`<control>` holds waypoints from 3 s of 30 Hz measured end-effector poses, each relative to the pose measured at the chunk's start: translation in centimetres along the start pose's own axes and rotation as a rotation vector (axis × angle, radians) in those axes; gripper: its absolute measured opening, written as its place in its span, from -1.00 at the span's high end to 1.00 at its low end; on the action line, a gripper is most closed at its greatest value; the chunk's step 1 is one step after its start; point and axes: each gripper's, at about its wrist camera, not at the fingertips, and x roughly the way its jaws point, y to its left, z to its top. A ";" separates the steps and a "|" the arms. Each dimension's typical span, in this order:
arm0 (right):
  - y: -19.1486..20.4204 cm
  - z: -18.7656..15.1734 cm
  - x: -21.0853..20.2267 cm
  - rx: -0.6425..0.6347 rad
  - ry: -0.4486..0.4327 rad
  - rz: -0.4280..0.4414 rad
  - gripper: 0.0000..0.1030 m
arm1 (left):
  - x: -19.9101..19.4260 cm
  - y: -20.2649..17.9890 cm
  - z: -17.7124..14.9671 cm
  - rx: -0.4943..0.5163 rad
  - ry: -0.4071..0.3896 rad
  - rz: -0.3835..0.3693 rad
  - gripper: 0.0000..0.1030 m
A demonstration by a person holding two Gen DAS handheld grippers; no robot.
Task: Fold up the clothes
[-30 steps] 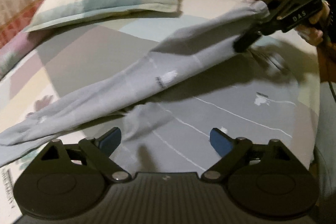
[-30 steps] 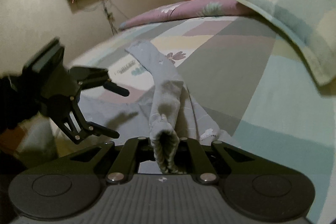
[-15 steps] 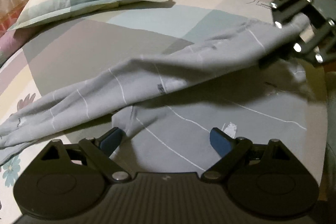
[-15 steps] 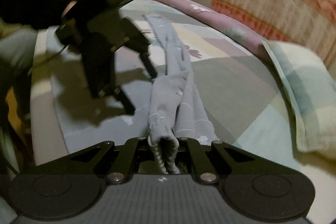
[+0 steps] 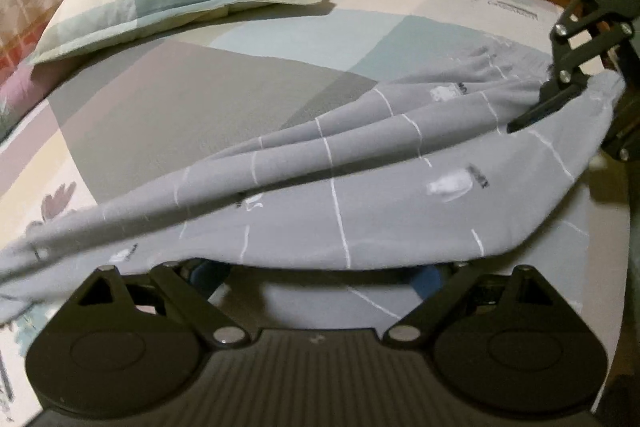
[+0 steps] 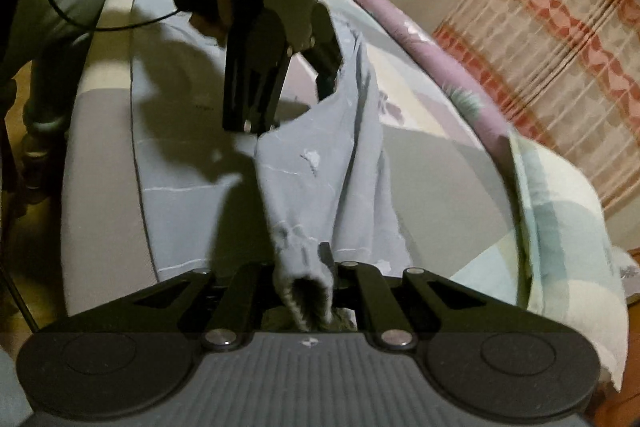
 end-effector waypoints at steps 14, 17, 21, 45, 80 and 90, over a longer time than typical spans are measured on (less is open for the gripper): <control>-0.3 -0.7 0.4 0.068 0.030 0.007 0.75 | -1.2 -0.9 -1.4 0.253 0.007 0.282 -0.78; -0.2 -0.7 0.6 0.071 0.034 0.017 0.75 | -0.8 -1.1 -1.4 0.303 -0.005 0.338 -0.78; -0.1 -0.6 0.8 0.082 0.046 0.039 0.75 | 0.4 -2.8 -1.0 0.488 -0.035 0.422 -0.72; -0.7 -1.8 1.6 0.191 0.063 0.080 0.75 | 4.8 -4.9 -5.4 0.885 -0.045 0.589 1.00; -7.5 -6.3 -0.5 0.508 0.063 -0.025 0.67 | -6.0 -13.1 -3.6 0.944 -0.059 0.256 1.00; -5.3 -7.3 -4.4 0.575 0.233 -0.133 0.02 | -3.9 -12.8 -4.3 0.861 -0.031 0.190 1.00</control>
